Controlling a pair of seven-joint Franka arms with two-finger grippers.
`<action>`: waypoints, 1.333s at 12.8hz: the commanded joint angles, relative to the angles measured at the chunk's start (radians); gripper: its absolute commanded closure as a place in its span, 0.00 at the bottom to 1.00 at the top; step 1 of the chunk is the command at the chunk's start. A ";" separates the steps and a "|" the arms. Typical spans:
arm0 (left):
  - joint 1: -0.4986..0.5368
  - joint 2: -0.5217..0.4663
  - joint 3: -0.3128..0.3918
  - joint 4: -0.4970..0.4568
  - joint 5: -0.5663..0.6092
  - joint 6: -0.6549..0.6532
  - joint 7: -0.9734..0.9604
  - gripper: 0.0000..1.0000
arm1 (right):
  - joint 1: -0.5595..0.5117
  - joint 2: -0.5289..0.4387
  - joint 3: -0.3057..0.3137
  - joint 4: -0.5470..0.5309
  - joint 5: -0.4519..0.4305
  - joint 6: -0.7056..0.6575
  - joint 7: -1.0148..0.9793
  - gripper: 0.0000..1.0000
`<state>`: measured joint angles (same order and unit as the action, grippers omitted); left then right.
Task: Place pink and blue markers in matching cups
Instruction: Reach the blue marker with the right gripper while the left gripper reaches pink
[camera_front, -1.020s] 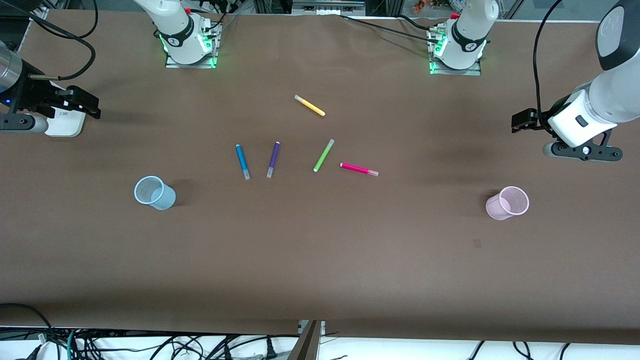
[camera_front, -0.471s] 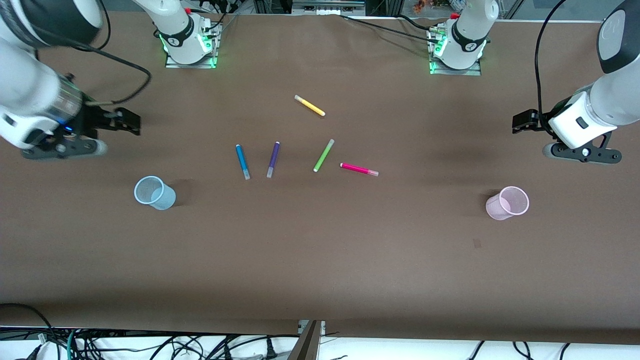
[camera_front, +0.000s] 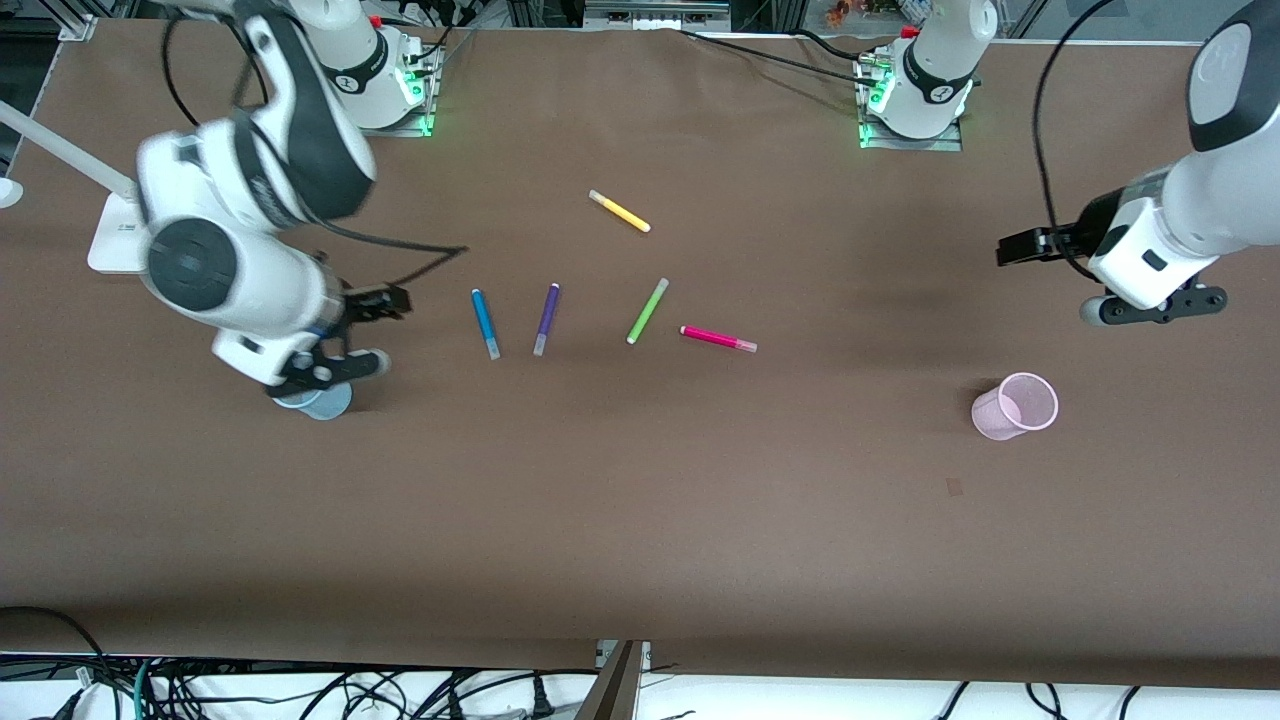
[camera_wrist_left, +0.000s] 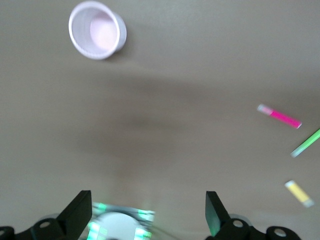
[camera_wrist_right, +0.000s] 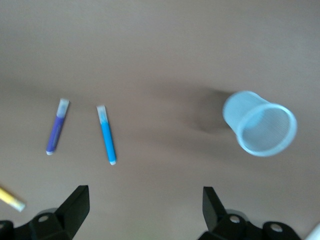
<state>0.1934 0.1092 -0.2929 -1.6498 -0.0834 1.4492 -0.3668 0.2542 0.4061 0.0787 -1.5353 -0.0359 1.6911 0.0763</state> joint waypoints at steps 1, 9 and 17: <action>-0.011 0.039 -0.073 0.033 -0.021 -0.024 -0.252 0.00 | 0.039 0.062 -0.005 -0.015 0.008 0.088 0.066 0.00; -0.115 0.291 -0.284 0.025 0.004 0.267 -1.002 0.00 | 0.103 0.121 -0.004 -0.281 0.008 0.493 0.074 0.00; -0.331 0.555 -0.284 -0.027 0.378 0.569 -1.507 0.00 | 0.157 0.157 -0.005 -0.387 -0.004 0.653 0.123 0.00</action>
<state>-0.1249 0.6205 -0.5766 -1.6851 0.2392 1.9835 -1.7961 0.4092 0.5651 0.0783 -1.8954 -0.0365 2.3020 0.1968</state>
